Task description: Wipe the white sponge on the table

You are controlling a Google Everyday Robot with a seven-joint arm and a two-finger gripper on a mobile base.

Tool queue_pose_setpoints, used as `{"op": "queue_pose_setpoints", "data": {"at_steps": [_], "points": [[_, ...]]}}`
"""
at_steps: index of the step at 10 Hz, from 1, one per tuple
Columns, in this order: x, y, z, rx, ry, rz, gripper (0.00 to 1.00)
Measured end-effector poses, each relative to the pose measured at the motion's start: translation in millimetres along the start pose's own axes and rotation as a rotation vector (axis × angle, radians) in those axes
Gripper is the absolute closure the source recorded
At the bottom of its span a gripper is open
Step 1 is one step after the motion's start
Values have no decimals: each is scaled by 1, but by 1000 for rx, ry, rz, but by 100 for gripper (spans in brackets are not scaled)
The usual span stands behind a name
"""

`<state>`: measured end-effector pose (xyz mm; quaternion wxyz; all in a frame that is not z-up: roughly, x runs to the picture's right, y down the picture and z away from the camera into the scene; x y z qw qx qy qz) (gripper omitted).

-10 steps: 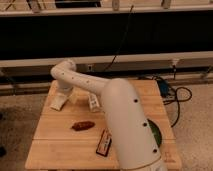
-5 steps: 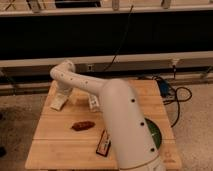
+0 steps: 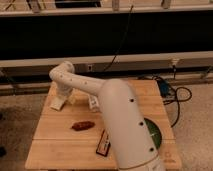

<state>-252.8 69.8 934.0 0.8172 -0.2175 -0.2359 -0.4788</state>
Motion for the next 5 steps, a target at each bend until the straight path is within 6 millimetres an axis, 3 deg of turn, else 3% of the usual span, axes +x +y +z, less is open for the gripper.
{"op": "queue_pose_setpoints", "data": {"at_steps": [5], "points": [[-9,3,1,-11,2,-32,97]]}}
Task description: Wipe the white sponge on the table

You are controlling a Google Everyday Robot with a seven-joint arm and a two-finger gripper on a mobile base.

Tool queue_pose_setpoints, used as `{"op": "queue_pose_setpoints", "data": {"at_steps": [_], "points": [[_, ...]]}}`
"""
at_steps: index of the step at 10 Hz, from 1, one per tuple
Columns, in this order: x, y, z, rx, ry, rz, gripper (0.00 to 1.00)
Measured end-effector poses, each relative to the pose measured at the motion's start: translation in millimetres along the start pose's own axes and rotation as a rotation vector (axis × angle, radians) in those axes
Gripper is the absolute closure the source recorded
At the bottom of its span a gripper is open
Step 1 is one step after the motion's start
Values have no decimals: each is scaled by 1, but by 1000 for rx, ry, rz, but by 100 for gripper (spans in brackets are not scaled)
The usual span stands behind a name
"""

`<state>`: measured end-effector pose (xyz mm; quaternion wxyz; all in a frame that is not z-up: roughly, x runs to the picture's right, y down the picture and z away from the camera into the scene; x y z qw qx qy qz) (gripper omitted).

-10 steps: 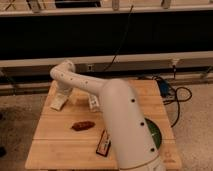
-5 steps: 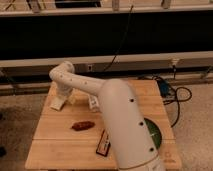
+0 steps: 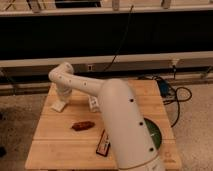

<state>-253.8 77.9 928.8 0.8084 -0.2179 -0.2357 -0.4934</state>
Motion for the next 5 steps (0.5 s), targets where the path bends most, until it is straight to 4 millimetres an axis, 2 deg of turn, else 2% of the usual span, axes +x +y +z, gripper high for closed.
{"op": "queue_pose_setpoints", "data": {"at_steps": [3,5], "points": [[-39,7,-4,-17,-10,-79,100],[-50,12,-5,-18,-16,-112,100]]}}
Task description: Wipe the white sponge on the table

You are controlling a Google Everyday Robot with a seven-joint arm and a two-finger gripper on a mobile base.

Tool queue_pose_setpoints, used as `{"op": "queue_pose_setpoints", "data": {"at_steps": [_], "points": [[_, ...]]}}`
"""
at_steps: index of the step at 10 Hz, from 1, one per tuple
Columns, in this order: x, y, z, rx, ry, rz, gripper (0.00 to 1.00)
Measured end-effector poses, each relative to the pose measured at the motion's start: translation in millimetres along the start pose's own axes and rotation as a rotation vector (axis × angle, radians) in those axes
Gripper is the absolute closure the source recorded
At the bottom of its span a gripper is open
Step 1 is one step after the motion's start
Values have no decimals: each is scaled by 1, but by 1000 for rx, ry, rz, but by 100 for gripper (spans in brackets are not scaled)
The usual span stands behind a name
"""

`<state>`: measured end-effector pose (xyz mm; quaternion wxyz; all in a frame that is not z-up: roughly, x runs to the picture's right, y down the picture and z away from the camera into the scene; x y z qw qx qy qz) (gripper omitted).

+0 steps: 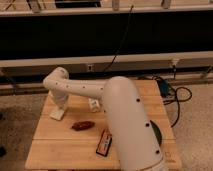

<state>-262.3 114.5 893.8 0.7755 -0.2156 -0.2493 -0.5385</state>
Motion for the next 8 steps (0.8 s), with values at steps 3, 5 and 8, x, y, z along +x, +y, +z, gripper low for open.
{"op": "queue_pose_setpoints", "data": {"at_steps": [3,5,8], "points": [[-13,23,-5,-11,-16,-20,100],[-11,38,-9,2,-28,-19,100],[-18,56,-13,14,-43,-22,100]]}}
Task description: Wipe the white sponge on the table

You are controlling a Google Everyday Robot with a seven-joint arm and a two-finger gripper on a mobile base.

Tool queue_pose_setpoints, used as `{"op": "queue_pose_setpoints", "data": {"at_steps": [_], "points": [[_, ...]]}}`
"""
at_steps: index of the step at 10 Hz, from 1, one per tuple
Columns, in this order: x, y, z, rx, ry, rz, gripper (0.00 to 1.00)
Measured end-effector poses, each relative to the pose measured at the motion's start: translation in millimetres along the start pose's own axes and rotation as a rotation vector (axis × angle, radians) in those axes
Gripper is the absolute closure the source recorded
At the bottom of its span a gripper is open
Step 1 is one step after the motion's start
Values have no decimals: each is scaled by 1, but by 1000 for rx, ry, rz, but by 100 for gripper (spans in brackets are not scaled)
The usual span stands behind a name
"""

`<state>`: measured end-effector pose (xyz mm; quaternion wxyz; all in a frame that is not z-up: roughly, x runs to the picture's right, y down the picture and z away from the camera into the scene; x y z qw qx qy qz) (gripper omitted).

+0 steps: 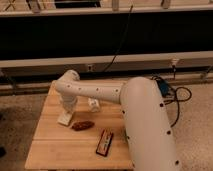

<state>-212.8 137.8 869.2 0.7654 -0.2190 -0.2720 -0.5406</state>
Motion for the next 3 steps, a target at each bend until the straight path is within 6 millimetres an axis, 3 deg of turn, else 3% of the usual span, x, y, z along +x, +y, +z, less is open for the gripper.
{"op": "queue_pose_setpoints", "data": {"at_steps": [3], "points": [[-3,9,-4,12,-6,15,100]]}}
